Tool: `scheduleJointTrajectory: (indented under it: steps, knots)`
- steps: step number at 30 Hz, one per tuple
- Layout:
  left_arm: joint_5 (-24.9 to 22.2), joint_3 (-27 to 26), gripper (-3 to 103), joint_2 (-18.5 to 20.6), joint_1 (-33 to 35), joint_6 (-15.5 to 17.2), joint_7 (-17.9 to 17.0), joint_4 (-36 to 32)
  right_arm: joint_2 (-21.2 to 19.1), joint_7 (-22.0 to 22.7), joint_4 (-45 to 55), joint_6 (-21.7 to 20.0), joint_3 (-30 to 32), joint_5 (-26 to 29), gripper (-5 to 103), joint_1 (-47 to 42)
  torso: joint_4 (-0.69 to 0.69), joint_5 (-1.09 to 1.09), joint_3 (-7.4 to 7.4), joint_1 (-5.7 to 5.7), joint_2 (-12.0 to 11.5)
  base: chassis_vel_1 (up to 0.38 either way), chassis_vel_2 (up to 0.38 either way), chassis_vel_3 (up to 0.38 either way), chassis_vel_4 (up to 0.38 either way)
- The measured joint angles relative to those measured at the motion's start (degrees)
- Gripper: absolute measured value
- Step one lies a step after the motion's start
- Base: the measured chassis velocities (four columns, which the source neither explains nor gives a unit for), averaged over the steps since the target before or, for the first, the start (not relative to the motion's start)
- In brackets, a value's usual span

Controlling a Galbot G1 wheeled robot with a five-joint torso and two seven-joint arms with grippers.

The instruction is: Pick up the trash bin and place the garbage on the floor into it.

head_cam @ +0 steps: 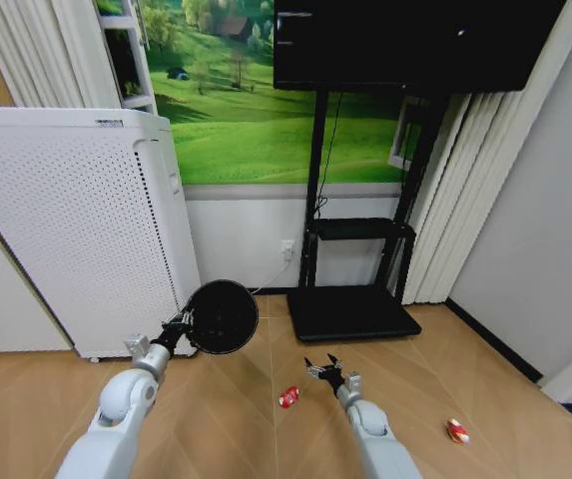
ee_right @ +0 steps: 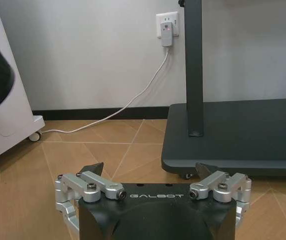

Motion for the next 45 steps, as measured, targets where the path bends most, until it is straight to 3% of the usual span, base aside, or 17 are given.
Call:
scheduleJointTrajectory:
  steps: [8,25,30,32,35,36,37,41,44,45]
  knots:
    - [-1.08,1.98,7,0.66,-2.94,0.55,-0.32,1.93,0.40,-1.11,-1.15,-0.73,-0.31,0.02,100,1.10,0.01,0.00,0.00,0.00,0.00,0.000,0.000,0.000,0.000]
    - [-0.41,1.86,7,0.57,-2.32,0.69,-0.43,2.13,-0.10,-0.98,-1.58,0.16,-0.29,0.71,100,0.72,0.01,0.00,0.01,0.00,0.00,-0.079,0.076,0.083,-0.073]
    - [-0.32,1.91,7,0.74,-2.27,0.69,-0.32,1.64,-1.64,-1.01,2.91,-4.84,-1.53,5.09,100,-2.47,0.01,0.01,0.01,0.00,0.00,-0.028,0.042,0.033,-0.033]
    - [-0.16,1.85,7,0.83,-2.27,0.69,-0.08,1.63,-2.97,-5.37,5.51,-7.98,-1.45,6.04,100,-4.66,0.00,0.00,0.00,0.00,0.00,0.000,0.000,0.000,0.000]
    - [-0.09,1.83,7,0.83,-2.27,0.69,0.00,1.63,-3.56,-7.78,6.14,-9.14,-1.41,5.93,100,-5.28,0.00,0.00,-0.01,0.00,0.00,0.000,0.000,0.000,0.000]
    - [-0.01,1.80,7,0.83,-2.27,0.69,0.08,1.63,-4.16,-10.62,6.05,-9.08,-1.56,5.06,100,-5.67,0.00,-0.01,-0.01,0.00,0.00,0.000,0.000,0.000,0.000]
    - [0.07,1.82,7,0.81,-2.25,0.69,0.11,1.48,-4.56,-13.48,4.97,-8.10,-2.03,2.88,100,-5.68,0.00,0.00,-0.01,-0.01,0.00,0.000,0.000,0.000,0.000]
    - [0.14,1.92,7,0.80,-2.16,0.69,0.07,1.01,-4.80,-16.01,2.30,-6.09,-3.37,-0.25,100,-4.82,-0.01,0.00,-0.01,-0.01,0.00,0.000,0.000,0.000,0.000]
    - [0.12,2.00,7,1.00,-1.86,0.78,-0.13,-0.03,-4.91,-18.61,-2.06,-2.57,-5.46,-5.18,100,-2.10,0.00,0.00,0.00,0.00,0.00,0.000,0.000,0.000,0.000]
    - [0.04,1.72,7,1.16,-1.54,0.91,-0.15,-0.67,-5.50,-19.13,-4.82,0.83,-7.79,-8.04,100,-0.13,0.00,0.00,0.00,0.00,0.00,0.000,0.000,0.000,0.000]
